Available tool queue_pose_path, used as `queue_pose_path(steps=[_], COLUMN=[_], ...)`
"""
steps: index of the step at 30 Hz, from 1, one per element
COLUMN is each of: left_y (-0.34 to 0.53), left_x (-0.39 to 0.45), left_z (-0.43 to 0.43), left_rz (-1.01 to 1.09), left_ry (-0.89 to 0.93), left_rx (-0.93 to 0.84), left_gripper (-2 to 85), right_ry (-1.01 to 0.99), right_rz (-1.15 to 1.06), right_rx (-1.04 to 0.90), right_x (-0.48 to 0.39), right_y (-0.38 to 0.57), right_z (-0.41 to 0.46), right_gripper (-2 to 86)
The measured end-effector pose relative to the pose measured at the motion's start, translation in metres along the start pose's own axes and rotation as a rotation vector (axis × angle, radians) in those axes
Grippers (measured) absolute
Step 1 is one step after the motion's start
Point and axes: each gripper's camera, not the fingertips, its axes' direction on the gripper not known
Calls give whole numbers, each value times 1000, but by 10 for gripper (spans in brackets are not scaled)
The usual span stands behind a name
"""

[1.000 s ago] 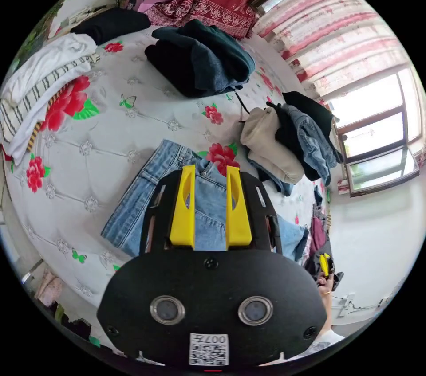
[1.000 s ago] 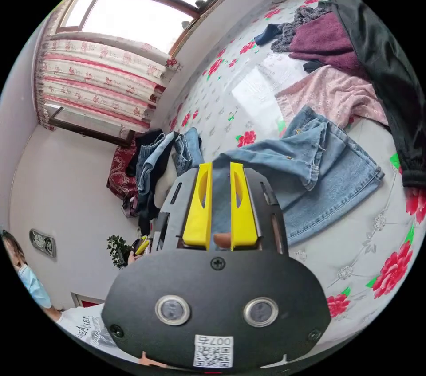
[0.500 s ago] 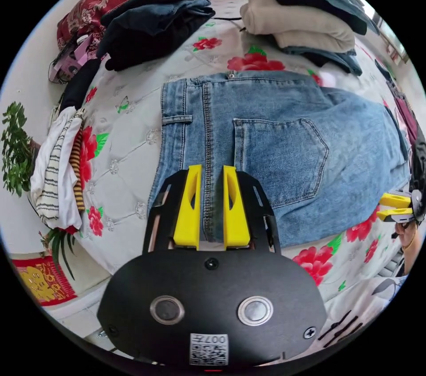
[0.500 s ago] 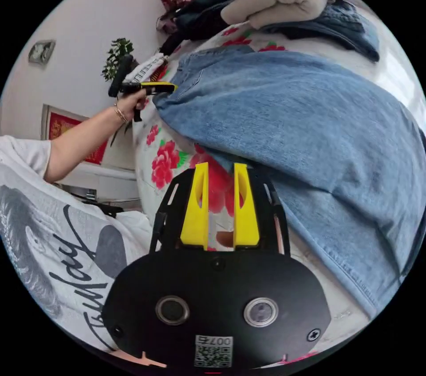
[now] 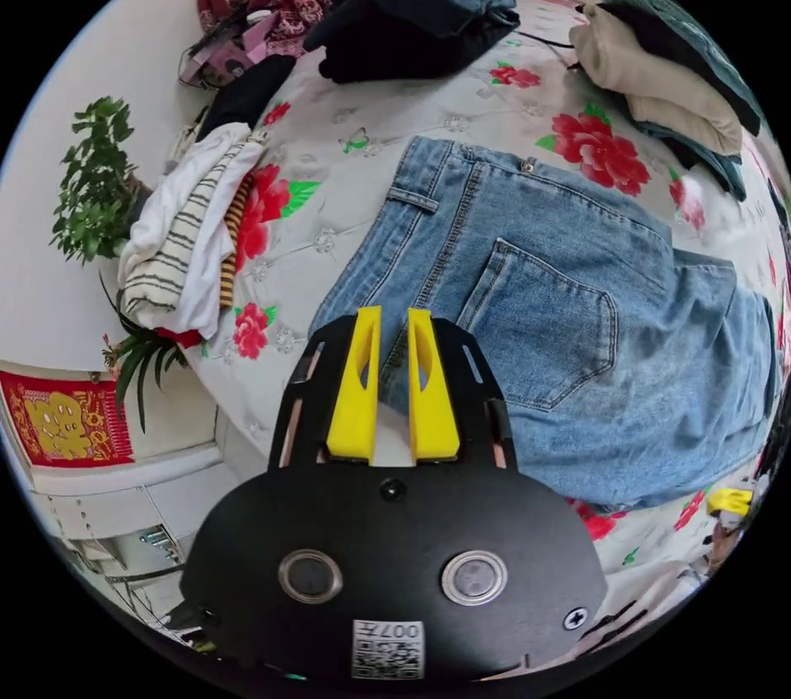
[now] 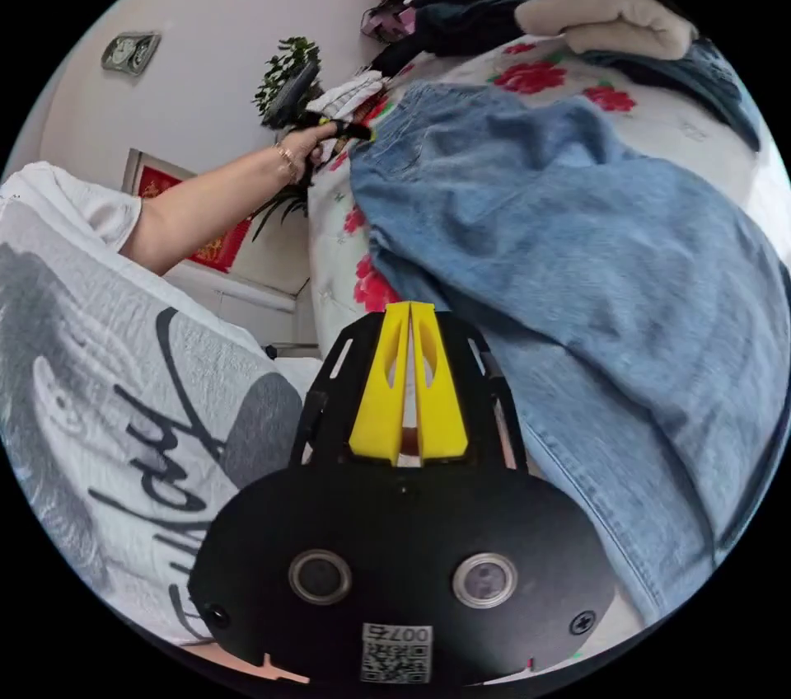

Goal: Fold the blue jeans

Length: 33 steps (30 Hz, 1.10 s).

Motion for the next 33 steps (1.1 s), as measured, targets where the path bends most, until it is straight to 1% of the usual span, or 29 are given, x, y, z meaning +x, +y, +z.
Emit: queue_pose_path(steps=[1,2,3,4,5,6,7,8,9,10,11,13,15,16,17,19,21,23,25,27,29,31,33], left_y=[16,34,43,60,76,83,94,103,106,112,114,115,115,112,109,105,104,104,105,105,101,97,92], left_x=[2,11,17,34,57,71,100,131,146,173,194,214,221,221,218,210,200,188,183,176,165,158,155], left_z=[-22,-43,-53,-69,-80,-84,-87,-86,-83,-76,-67,-56,-54,-54,-54,-58,-64,-74,-82,-90,-96,-96,-89], left_rz=[10,52,84,159,258,310,412,505,543,615,657,694,746,746,730,717,698,684,698,708,718,721,712], left_ry=[1,50,88,175,267,312,380,406,410,395,325,199,166,151,118,138,165,196,210,209,220,251,282], left_rx=[81,162,197,255,286,288,267,227,201,140,85,54,61,62,58,66,87,120,139,169,178,172,143], left_gripper=[55,57,64,76,92,100,113,121,122,119,113,97,79,45,20,2,-5,-8,-9,-9,-10,-10,-10], right_ry=[52,194,358,440,579,679,709,744,763,764,758,743,704,693,681,703,759,821,844,908,976,1024,993], right_rz=[23,90,179,226,319,391,416,454,470,473,485,532,573,574,569,548,472,409,376,330,333,351,435], right_rx=[46,126,187,209,232,219,202,166,144,133,114,91,103,122,187,349,524,594,617,590,522,424,274], right_x=[6,19,34,42,58,73,80,93,102,105,114,129,140,139,131,102,45,1,-33,-67,-70,-52,12], right_y=[6,20,37,46,64,78,83,91,94,95,94,91,90,90,93,101,114,119,120,110,96,79,63], right_z=[-18,-52,-83,-97,-118,-132,-136,-139,-139,-137,-132,-128,-133,-139,-157,-199,-257,-295,-330,-364,-376,-378,-367], right_gripper=[13,22,37,45,64,77,81,86,89,88,86,75,50,44,33,21,12,9,8,8,9,13,20])
